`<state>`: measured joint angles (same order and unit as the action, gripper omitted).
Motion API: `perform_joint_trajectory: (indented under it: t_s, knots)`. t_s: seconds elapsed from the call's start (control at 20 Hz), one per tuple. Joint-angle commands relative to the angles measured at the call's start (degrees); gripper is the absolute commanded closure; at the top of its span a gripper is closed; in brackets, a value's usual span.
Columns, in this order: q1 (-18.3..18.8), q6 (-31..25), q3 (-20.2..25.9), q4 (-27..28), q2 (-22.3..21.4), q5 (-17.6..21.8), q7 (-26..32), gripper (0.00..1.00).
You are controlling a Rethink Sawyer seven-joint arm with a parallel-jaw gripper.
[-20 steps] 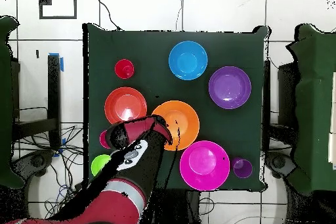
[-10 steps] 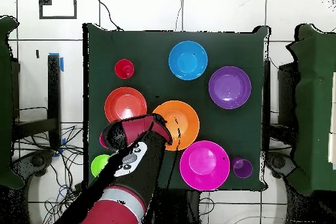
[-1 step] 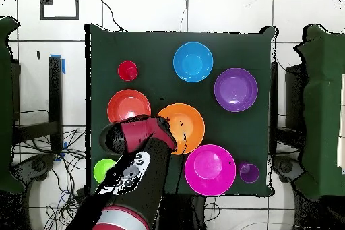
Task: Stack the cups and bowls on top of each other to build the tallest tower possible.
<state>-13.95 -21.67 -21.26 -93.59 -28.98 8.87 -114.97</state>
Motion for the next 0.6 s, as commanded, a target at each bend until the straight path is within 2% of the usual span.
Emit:
perform_joint_trajectory:
  t_s: [0.05,0.6]
  knots:
    - [0.24,-4.82,7.36,-2.58,0.5,-1.85,-5.48,0.0]
    - [-0.5,-0.72,7.21,0.19,5.3,-3.12,-8.6,0.0]
